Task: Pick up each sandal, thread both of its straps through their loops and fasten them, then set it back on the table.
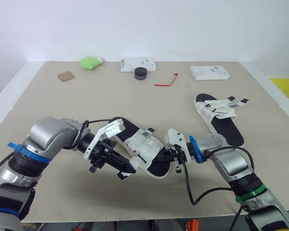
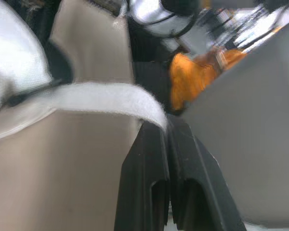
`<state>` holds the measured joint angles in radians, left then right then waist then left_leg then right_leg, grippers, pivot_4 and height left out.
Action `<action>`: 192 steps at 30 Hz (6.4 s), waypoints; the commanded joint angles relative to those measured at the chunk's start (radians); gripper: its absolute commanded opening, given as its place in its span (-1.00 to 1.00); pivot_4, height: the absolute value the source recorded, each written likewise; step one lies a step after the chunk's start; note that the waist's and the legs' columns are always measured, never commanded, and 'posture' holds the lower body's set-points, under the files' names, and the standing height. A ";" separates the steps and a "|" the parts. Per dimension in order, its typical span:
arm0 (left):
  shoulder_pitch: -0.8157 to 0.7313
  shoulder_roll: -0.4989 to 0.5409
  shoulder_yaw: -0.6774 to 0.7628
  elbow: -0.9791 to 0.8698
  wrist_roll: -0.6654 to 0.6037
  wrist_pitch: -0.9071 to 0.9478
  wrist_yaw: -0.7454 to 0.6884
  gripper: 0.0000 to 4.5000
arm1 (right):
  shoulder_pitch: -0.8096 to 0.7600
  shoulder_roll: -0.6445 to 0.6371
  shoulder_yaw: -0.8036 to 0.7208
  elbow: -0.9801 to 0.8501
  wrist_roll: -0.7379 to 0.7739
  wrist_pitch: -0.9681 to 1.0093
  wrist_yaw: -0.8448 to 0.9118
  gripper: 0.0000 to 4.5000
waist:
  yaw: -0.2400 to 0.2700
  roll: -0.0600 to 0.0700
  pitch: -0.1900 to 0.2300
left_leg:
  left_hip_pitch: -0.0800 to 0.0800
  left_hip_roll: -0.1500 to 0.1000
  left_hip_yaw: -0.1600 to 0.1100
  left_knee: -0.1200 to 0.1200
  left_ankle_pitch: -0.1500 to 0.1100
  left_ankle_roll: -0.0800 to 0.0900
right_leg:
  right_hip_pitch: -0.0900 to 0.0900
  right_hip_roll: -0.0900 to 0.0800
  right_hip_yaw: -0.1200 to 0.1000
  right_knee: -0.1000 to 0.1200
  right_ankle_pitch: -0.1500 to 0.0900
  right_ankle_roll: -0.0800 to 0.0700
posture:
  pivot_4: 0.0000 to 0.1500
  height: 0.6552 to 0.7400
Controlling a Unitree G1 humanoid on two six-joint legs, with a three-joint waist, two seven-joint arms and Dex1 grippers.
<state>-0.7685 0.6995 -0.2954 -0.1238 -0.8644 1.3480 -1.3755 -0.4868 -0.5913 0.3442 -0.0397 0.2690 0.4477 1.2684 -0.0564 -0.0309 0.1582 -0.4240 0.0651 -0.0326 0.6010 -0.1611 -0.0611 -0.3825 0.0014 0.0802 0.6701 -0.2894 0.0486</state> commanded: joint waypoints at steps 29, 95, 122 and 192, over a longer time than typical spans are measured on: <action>-0.268 -0.527 0.217 0.854 0.263 0.066 0.575 -0.25 | 0.040 -0.001 0.033 0.070 -0.055 0.005 -0.039 -1.00 | 0.007 -0.001 -0.002 | 0.014 -0.017 -0.012 0.001 0.008 -0.001 | 0.013 -0.010 0.002 -0.004 0.008 0.003 | 1.00 1.00; 0.142 -0.167 0.100 0.426 0.536 -1.025 -0.130 0.99 | 0.264 -0.238 -0.666 -0.440 0.415 0.280 -0.224 -1.00 | 0.012 0.008 0.020 | -0.015 -0.019 -0.020 0.001 0.000 -0.002 | -0.008 -0.006 0.001 -0.002 0.000 0.005 | 1.00 1.00; 0.123 -0.321 0.106 0.489 0.617 -1.089 0.127 -0.98 | 0.478 -0.242 -0.849 -0.599 0.574 0.303 -0.473 -1.00 | 0.013 0.009 0.019 | -0.013 -0.020 -0.022 0.005 0.007 0.007 | -0.004 -0.006 0.000 -0.002 0.009 0.008 | 1.00 1.00; 0.543 -0.030 0.450 -0.119 0.211 -0.619 0.582 0.99 | 0.470 -0.265 -0.770 -0.398 0.442 0.171 -0.399 -1.00 | 0.032 0.006 0.021 | -0.013 -0.017 -0.011 0.001 0.019 0.002 | -0.009 -0.008 0.004 -0.003 0.018 0.006 | 1.00 1.00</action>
<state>-0.2103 0.6727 0.1792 -0.2553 -0.6900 0.7669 -0.7769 -0.0164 -0.8464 -0.3828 -0.3980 0.6935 0.6178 0.8741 -0.0247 -0.0252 0.1790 -0.4374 0.0486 -0.0431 0.6023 -0.1426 -0.0593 -0.3916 -0.0068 0.0847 0.6674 -0.2708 0.0557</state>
